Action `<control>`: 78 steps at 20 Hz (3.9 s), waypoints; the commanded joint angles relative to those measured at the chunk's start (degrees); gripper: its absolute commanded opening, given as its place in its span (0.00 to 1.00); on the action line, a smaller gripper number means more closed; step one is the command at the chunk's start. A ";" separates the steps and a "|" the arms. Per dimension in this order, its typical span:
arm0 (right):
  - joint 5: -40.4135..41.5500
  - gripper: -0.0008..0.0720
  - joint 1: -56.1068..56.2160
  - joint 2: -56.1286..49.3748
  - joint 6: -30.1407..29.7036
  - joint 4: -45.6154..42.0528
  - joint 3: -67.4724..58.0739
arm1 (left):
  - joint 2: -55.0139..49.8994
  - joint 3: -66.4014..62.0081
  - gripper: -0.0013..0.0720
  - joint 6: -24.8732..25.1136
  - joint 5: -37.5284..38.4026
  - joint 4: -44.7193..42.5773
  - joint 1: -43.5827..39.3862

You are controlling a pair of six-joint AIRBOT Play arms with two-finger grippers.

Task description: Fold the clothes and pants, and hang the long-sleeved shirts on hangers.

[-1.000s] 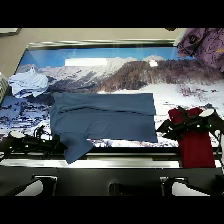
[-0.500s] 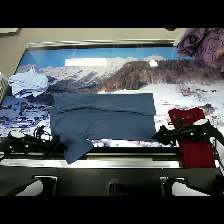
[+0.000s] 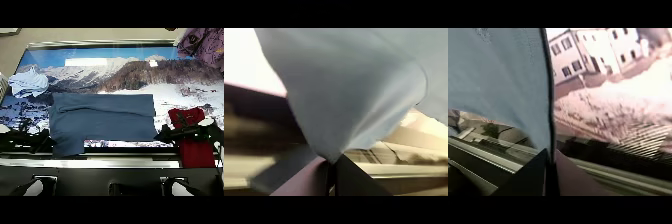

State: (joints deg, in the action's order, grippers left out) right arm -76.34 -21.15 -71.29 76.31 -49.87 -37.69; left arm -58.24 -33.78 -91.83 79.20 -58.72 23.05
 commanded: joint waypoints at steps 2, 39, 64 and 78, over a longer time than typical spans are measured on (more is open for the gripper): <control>-7.26 0.04 0.04 11.39 10.16 -7.41 0.02 | 14.58 -1.53 0.04 -10.01 10.16 -7.34 0.28; 9.73 0.65 10.84 -22.71 15.72 -12.07 -40.24 | -46.64 -60.35 0.81 0.96 2.25 -3.65 -10.97; -1.73 0.04 12.00 -23.67 13.84 -7.67 -44.48 | -44.13 -65.33 0.04 -1.86 -3.15 1.90 -19.12; -17.62 0.04 12.00 -3.30 25.14 -23.54 -54.62 | -60.46 -65.37 0.04 -4.26 -34.38 32.41 -61.46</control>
State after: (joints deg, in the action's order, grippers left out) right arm -90.54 -9.19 -76.82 100.27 -71.72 -91.77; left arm -115.72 -99.11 -96.03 52.51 -35.42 -31.81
